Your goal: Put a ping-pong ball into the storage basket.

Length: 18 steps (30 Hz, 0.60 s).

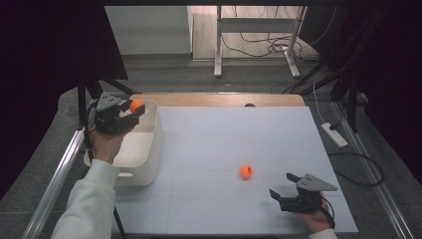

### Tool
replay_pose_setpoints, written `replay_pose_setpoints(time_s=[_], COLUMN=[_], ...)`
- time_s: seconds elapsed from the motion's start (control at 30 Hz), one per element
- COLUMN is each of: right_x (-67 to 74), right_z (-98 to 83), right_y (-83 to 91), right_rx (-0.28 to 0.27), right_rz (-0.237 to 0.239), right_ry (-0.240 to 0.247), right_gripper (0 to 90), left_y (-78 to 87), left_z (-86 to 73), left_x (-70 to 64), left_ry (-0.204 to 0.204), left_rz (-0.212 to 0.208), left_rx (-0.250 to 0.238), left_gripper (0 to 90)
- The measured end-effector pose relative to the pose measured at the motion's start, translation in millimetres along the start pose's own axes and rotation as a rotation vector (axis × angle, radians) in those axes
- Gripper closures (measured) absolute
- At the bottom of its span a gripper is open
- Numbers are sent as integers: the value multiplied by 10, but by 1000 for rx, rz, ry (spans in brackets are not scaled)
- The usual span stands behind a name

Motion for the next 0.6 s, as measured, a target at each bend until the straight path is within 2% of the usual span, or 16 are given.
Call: replay_pose_setpoints(time_s=[0.33, 0.47, 0.6], right_x=[1, 1, -1], right_z=[-1, -2, -7], right_y=[-2, -1, -3], right_rx=[1, 1, -1], right_rz=[1, 1, 5], right_ry=[1, 2, -3], right_gripper=[120, 120, 120], left_y=[-108, -186, -246], left_z=[-10, -28, -43], left_x=[47, 71, 112], left_ry=[2, -7, 2], left_rz=[18, 38, 51], left_rx=[40, 72, 100], left_gripper=[508, 508, 508])
Point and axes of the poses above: each handheld gripper's, and its own axes: y roughly backward along the jaws, z roughly out of its top, x roughly to its left, the point moved 4 cm from there along -y, roughly forward along the jaws, and after that the axes turned 15 degrees about y, right-handed, at the moved point
